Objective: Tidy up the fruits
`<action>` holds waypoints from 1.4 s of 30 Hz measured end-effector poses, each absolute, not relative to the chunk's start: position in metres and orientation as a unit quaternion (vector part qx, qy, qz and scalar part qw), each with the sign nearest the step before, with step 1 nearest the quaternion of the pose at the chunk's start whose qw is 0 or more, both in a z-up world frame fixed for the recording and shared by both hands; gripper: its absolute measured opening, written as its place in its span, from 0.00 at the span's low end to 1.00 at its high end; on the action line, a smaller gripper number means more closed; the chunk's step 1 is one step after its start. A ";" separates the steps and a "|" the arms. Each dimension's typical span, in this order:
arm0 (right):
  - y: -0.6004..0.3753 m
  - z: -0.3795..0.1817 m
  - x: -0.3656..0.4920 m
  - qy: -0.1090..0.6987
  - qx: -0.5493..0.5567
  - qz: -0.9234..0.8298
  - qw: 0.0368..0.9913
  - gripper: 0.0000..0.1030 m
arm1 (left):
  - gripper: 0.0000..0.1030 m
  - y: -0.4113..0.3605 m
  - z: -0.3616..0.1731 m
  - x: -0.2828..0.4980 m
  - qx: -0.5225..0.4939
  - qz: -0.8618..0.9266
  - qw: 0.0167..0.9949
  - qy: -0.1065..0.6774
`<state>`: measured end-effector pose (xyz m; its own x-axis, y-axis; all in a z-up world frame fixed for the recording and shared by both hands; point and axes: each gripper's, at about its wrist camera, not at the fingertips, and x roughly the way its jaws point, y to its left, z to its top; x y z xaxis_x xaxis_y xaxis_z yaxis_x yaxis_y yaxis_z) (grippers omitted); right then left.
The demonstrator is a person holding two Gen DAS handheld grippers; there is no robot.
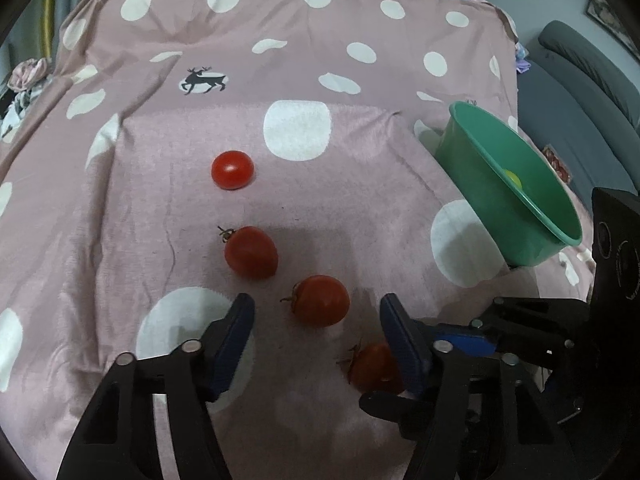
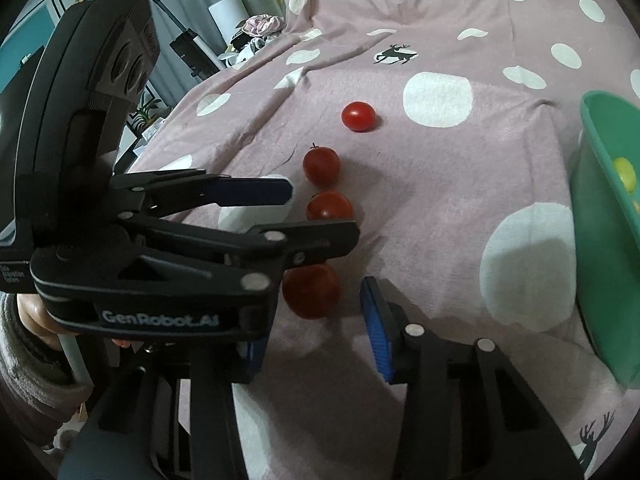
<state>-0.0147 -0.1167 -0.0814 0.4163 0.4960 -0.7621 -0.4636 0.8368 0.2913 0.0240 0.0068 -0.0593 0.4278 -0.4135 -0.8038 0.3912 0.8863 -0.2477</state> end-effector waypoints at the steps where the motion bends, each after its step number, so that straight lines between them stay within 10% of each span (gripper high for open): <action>1: -0.117 -0.081 -0.014 0.458 0.018 0.285 0.842 0.39 | 0.59 0.006 -0.060 0.024 -0.011 -0.238 0.844 0.480; 18: -0.119 -0.083 -0.008 0.457 0.030 0.287 0.842 0.29 | 0.30 -0.006 -0.064 0.025 0.008 -0.242 0.844 0.479; 42: -0.190 -0.020 -0.034 0.379 0.062 0.238 0.892 0.30 | 0.29 -0.023 -0.005 -0.003 0.052 -0.221 0.882 0.413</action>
<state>-0.0337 -0.1899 -0.0203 0.5999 0.4715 -0.6464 -0.3775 0.8791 0.2909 -0.0029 -0.0230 -0.0053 0.5614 -0.3478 -0.7509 0.4330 0.8967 -0.0916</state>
